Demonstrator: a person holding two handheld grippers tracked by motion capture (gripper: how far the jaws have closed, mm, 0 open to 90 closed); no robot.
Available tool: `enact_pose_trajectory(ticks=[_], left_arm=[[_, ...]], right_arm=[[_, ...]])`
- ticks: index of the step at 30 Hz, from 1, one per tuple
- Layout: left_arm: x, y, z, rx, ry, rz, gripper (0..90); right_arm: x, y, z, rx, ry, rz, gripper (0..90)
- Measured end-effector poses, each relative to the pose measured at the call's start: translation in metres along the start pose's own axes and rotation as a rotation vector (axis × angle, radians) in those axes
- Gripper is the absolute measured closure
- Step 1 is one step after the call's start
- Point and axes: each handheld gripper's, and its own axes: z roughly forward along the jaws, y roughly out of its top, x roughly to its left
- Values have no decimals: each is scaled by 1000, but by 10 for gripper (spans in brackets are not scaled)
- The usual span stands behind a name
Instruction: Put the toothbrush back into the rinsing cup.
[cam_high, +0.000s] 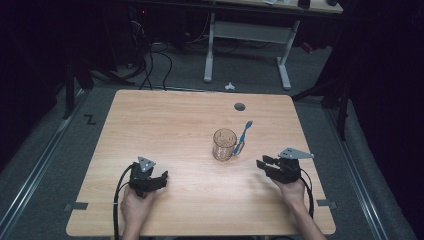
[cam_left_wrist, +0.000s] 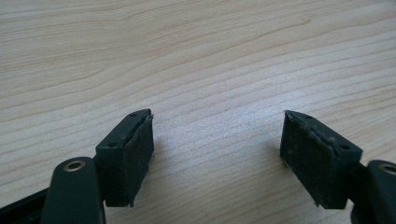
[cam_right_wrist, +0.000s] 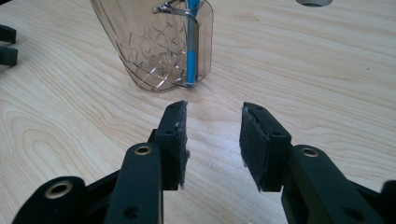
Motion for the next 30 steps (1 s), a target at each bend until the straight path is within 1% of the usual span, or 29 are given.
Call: enact_pose_trajectory(ticks=[5,7,11,30], left_arm=[[0,0,0,0,0,0,264],[0,0,0,0,0,0,264],[0,0,0,0,0,0,264],[0,0,0,0,0,-1,263]], right_arm=[[-2,-3,4,12,-9,9,617],[-3,-4,6,14,-17,2,617],[-4,-5,9,22,-24,13,617],[-10,-11,28,64,-71,10,617]])
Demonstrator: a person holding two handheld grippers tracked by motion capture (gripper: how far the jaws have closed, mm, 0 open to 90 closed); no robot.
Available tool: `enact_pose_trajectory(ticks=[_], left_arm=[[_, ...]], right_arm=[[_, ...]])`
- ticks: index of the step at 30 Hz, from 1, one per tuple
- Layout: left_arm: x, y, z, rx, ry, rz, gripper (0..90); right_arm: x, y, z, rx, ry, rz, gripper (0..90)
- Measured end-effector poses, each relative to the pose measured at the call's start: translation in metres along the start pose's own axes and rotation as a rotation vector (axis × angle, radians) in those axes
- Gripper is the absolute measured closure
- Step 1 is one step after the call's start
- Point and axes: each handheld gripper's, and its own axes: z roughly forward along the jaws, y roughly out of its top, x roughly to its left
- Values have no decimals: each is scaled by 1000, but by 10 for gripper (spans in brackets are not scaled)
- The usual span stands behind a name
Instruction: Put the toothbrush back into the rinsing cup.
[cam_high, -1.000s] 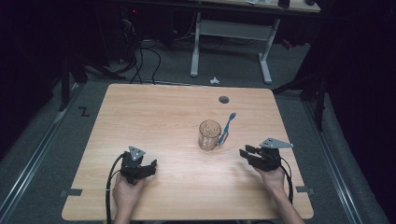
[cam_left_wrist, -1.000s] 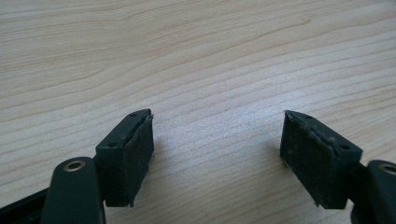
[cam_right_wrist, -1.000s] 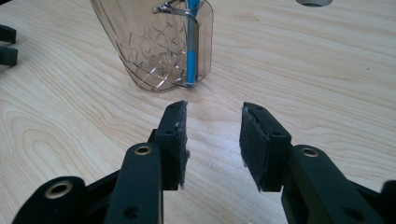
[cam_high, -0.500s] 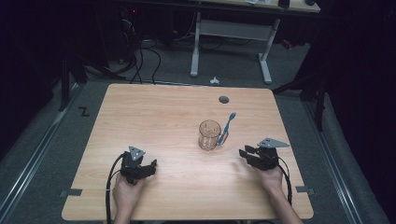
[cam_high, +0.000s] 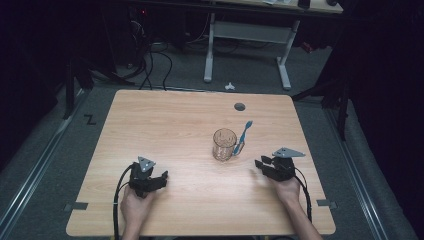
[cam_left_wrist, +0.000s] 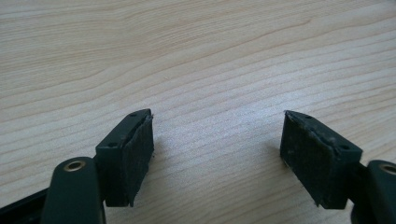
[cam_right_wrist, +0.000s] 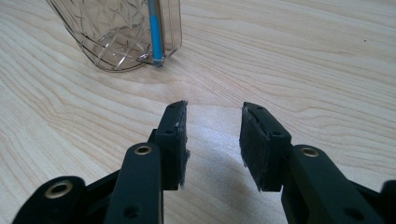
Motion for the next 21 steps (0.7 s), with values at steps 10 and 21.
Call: enact_pose_trajectory(ticks=[10,21], left_arm=[[0,0,0,0,0,0,263],[0,0,0,0,0,0,264]], right_arm=[[1,-2,7,16,-26,-24,613],[2,-4,13,32,-51,-38,607]])
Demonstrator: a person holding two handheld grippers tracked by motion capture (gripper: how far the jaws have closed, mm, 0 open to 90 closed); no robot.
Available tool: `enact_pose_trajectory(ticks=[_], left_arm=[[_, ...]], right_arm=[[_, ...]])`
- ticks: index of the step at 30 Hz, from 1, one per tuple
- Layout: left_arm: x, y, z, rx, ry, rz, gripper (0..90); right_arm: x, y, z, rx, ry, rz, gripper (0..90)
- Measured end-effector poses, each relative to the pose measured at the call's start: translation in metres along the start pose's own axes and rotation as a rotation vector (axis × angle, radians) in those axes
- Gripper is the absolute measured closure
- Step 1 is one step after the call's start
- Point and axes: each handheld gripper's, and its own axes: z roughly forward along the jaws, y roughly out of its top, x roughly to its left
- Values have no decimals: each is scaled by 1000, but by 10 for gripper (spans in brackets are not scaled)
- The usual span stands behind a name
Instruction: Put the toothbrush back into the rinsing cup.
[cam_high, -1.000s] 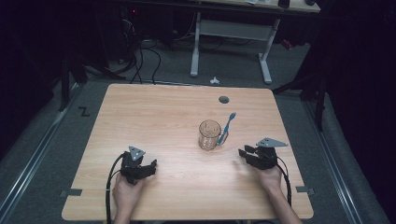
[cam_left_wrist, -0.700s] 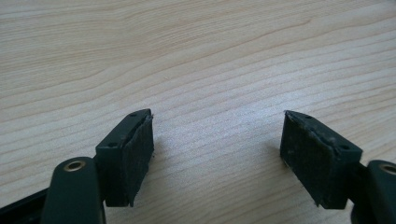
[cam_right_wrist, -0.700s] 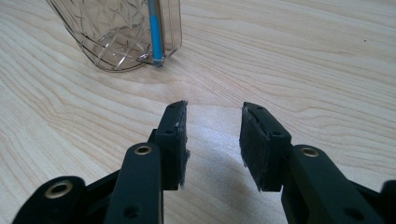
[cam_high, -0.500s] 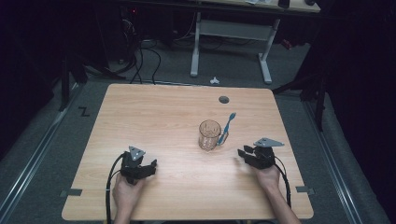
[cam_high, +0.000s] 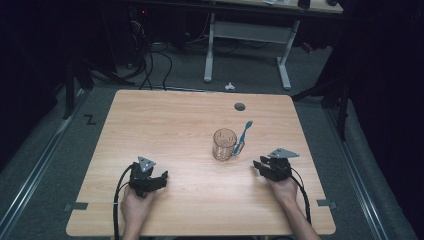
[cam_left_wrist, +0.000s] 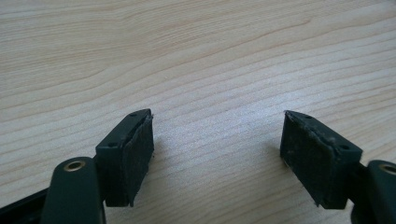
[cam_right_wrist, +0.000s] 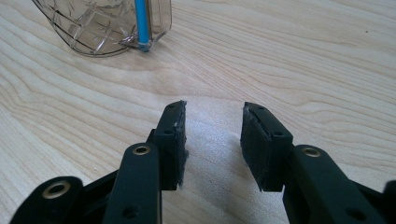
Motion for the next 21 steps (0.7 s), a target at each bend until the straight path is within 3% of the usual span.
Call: enact_pose_trajectory(ticks=[15,21], left_arm=[[0,0,0,0,0,0,263],[0,0,0,0,0,1,262]], right_arm=[[2,0,3,35,-18,-8,548],[3,-1,2,43,-44,14,429]])
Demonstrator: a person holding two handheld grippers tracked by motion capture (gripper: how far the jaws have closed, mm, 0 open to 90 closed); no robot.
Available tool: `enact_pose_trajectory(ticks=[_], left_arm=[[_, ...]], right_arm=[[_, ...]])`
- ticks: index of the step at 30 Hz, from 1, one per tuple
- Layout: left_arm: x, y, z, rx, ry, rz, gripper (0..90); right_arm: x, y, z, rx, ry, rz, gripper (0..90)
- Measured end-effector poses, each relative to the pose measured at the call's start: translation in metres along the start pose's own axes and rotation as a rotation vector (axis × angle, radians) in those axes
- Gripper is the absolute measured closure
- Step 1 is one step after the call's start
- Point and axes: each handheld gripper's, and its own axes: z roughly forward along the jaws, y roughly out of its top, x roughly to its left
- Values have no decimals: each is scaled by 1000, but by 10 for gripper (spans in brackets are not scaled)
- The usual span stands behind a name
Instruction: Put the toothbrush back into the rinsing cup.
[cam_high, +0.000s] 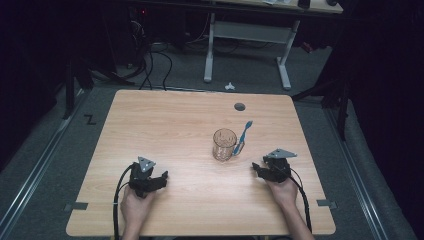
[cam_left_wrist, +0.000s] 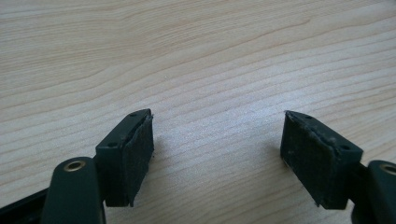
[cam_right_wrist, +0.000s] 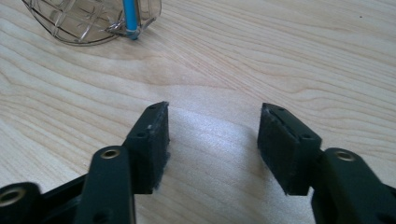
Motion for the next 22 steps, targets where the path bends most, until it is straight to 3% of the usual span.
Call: enact_pose_trajectory(ticks=[22], left_arm=[[0,0,0,0,-1,1,262]], right_arm=[[6,-3,-3,0,-25,13,401]])
